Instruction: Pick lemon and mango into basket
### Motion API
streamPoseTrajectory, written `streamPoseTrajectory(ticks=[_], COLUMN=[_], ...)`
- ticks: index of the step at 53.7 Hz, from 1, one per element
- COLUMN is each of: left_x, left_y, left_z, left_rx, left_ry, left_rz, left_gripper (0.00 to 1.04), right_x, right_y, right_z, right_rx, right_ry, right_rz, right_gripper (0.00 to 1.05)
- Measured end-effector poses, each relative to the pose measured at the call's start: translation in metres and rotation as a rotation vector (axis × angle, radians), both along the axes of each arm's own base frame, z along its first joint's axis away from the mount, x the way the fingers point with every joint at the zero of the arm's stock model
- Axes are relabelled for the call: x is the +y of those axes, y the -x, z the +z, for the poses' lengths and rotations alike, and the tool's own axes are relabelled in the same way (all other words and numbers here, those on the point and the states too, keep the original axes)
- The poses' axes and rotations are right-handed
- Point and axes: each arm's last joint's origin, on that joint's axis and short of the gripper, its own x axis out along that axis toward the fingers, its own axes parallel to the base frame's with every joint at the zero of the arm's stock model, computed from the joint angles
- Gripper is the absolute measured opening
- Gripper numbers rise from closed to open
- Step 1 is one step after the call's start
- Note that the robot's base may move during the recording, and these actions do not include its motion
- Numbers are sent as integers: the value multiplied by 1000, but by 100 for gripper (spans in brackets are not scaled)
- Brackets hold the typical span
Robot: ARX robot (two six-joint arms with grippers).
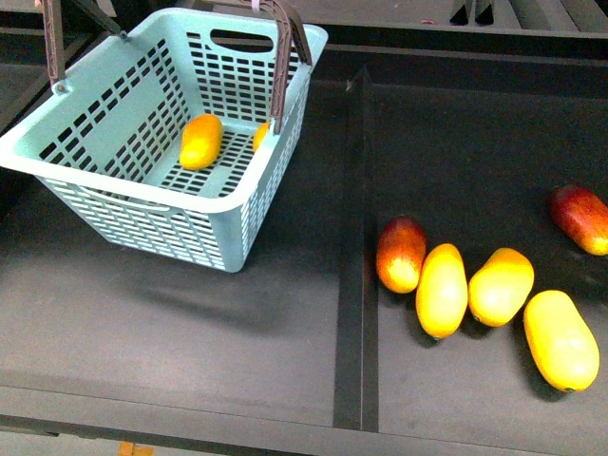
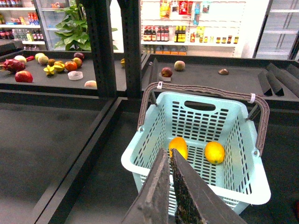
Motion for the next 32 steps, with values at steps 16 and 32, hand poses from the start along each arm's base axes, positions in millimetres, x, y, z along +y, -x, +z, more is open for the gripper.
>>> streamPoseTrajectory(ticks=[16,32], left_x=[0,0], left_y=[8,21], left_z=[0,-4], left_rx=[-2,11], left_ry=[0,0], left_rz=[0,0], left_gripper=[3,3], right_x=[0,0], right_y=[0,0], right_z=[0,0], right_rx=[0,0], right_ry=[0,0], right_rz=[0,0], right_gripper=[96,96])
